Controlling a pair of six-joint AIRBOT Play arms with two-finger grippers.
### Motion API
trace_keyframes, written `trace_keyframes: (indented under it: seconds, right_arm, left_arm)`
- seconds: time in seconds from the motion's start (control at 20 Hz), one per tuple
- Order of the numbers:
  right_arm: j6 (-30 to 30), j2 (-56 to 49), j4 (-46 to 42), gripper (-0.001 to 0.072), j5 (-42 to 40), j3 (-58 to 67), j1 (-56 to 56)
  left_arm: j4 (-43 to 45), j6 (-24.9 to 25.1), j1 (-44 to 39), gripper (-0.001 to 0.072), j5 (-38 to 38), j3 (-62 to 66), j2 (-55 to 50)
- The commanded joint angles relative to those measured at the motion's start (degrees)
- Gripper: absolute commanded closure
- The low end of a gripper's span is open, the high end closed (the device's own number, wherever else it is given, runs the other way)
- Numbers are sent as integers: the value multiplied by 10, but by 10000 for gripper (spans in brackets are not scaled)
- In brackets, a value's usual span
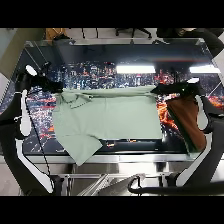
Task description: Fold the shirts.
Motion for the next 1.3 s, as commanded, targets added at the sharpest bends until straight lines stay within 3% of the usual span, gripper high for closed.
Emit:
trace_keyframes:
  seconds: [0.0, 0.15, 0.2, 0.25, 0.3, 0.35, 0.45, 0.55, 0.7, 1.05, 1.25]
  right_arm:
    - [1, -12, -14, 695, -12, 1, 16]
    - [-3, -13, -23, 691, -29, 1, 22]
    - [-3, -12, -23, 610, -29, 1, 22]
    - [1, -9, -24, 464, -28, 1, 22]
    - [8, -2, -33, 444, -27, 1, 21]
    - [25, 10, -53, 442, -27, 1, 20]
    - [76, 49, -131, 330, -23, 1, 15]
    - [126, 96, -220, 330, 11, 1, 9]
    - [141, 153, -265, 349, 85, -14, 9]
    - [138, 303, -262, 347, 82, -245, -16]
    - [138, 342, -256, 347, 29, -320, -26]
  left_arm:
    - [2, 2, 0, 698, -6, -9, -2]
    - [0, 0, 0, 688, -16, -9, -2]
    - [-4, -1, 0, 565, -27, -9, -2]
    - [-5, -6, 0, 222, -42, -8, -2]
    - [-3, -21, 0, 66, -61, -3, -2]
    - [-2, -37, 2, 67, -85, 7, -2]
    - [-3, -68, 11, 67, -153, 39, -2]
    - [-3, -100, 24, 66, -218, 36, 14]
    - [-3, -113, 32, 66, -242, -104, 100]
    - [-4, -127, 70, 67, -104, -619, 449]
    - [-16, -139, 97, 66, -15, -820, 613]
